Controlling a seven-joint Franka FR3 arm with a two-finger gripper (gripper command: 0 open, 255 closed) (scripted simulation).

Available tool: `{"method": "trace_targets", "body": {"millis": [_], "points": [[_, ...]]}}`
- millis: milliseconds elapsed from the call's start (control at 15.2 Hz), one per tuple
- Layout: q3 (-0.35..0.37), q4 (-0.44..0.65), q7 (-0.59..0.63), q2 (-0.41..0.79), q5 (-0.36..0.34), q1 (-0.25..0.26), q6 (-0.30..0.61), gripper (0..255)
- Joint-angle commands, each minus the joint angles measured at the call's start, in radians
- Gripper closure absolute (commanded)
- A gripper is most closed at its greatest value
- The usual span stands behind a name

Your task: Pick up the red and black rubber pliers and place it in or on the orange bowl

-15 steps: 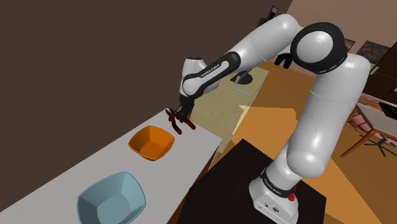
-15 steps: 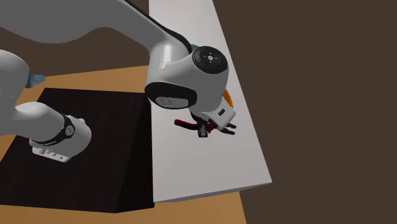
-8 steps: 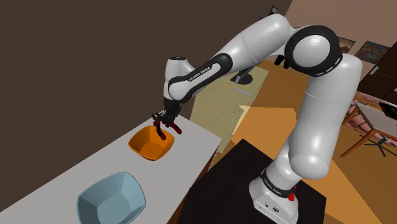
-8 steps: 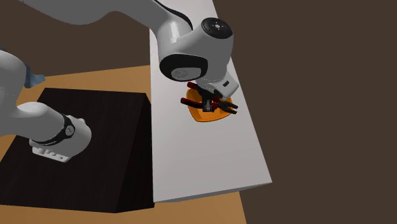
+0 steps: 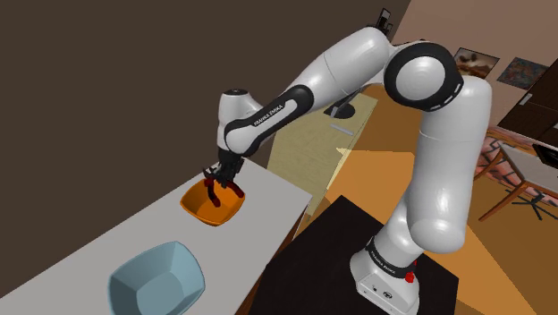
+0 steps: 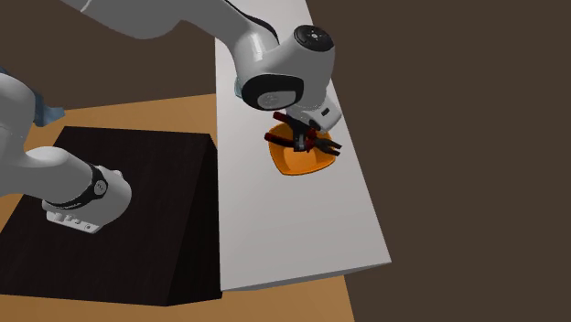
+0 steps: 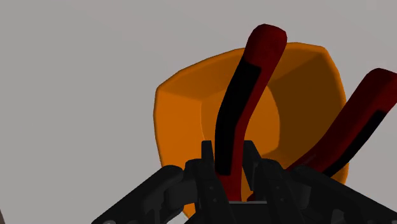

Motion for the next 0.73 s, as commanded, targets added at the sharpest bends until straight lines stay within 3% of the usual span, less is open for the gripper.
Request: {"method": "trace_targets", "body": {"millis": [0, 660], "points": [[-0.001, 0.000, 0.003, 0.021, -0.002, 0.002, 0.021, 255], [-0.006, 0.005, 0.006, 0.094, -0.010, 0.006, 0.090, 255]]}}
